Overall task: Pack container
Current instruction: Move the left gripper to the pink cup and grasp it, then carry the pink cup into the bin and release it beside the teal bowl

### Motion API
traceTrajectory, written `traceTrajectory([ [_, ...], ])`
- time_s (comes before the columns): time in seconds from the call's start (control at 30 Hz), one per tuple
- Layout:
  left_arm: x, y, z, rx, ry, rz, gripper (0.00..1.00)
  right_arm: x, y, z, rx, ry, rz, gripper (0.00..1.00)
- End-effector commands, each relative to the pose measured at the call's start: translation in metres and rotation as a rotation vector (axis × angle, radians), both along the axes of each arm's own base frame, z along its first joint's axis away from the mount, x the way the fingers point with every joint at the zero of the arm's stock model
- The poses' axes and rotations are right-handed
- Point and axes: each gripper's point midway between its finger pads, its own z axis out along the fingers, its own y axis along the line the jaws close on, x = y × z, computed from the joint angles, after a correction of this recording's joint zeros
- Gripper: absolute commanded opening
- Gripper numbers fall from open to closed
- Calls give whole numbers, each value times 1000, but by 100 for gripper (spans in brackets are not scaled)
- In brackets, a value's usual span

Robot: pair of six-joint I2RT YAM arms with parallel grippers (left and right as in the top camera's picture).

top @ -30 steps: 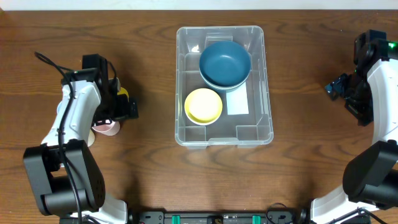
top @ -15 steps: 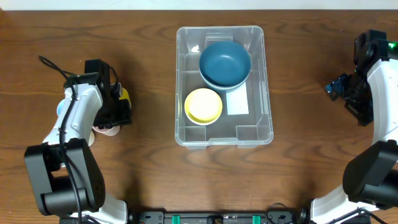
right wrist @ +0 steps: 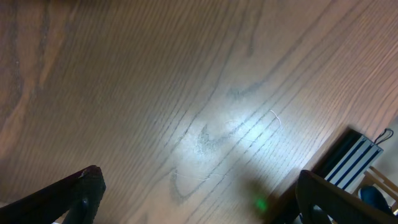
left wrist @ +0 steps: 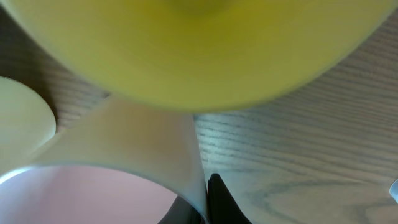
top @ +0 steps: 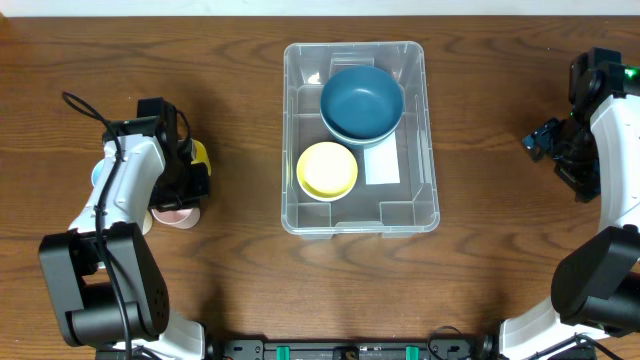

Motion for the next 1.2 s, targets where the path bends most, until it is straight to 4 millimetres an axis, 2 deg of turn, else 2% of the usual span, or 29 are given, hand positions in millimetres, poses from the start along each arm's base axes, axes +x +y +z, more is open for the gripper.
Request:
traceTrajectory([
  [0.0,-6,1,-2,2,29,27,6,-1,-3,-1,-10,6,-17,99],
  [0.2,-12,-3,1,-17,49,54,6,-1,-3,-1,-10,6,-18,99],
  [0.4,-13,-20,23,-106,-1,60,6,-1,-3,-1,-10,6,-18,99],
  [0.57,-13,-38,72,-199,-122,55,6,-1,-3,-1,-10,6,-17,99],
  [0.77,-25,-70,146,-305,-311,11,6,-1,-3,-1,-10,6,-18,99],
  [1.0,-25,-132,238,-402,-600,-135,6,-1,-3,-1,-10,6,-18,99],
  [1.1,-17,-163,261,-440,-692,-224,6,-1,-3,-1,-10,6,-18,99],
  [1.17,-12,-186,270,-472,-739,-298,6,-1,-3,-1,-10,6,-18,99],
])
